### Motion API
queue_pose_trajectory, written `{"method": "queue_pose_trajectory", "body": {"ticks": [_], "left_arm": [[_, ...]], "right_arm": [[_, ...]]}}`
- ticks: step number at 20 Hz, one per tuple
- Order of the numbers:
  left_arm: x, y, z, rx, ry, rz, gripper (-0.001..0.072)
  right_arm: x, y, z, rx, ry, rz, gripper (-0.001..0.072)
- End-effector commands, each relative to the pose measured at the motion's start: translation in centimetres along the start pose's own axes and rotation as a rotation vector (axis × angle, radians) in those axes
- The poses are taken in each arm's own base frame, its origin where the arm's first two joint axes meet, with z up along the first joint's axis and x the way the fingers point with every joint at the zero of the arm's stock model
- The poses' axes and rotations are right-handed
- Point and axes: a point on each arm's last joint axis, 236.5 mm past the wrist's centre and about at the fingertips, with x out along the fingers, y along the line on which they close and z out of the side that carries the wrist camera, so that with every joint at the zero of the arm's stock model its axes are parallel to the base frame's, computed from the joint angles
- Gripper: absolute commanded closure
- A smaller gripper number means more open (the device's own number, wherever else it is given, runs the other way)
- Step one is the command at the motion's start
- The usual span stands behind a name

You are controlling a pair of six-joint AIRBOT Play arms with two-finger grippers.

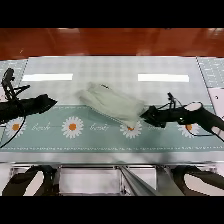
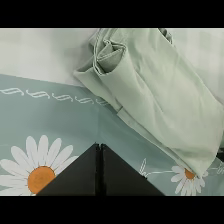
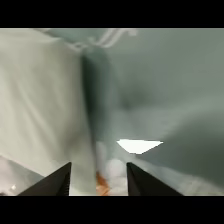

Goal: Fold the shirts.

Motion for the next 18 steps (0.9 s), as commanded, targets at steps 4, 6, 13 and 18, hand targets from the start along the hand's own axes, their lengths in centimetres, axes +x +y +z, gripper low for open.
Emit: {"method": "queue_pose_trajectory", "body": {"ticks": [4,6,13,18], "left_arm": [[0.1,0.0,0.0,0.000,0.000,0.000,0.0688],[0.1,0.0,0.0,0.000,0.000,0.000,0.0688],[0.1,0.0,0.0,0.000,0.000,0.000,0.0688],[0.1,0.0,0.0,-0.001,0.001,0.000,0.0688]], "right_arm": [[4.1,4.9,1.5,-0.063,0.037,0.074,0.0309],[4.1,7.8,2.2,-0.131,0.025,0.102,0.0492],[-4.5,20.3,7.4,-0.561,-0.085,0.054,0.0681],[-15.2,25.5,10.4,-0.695,-0.243,-0.042,0.0682]]}}
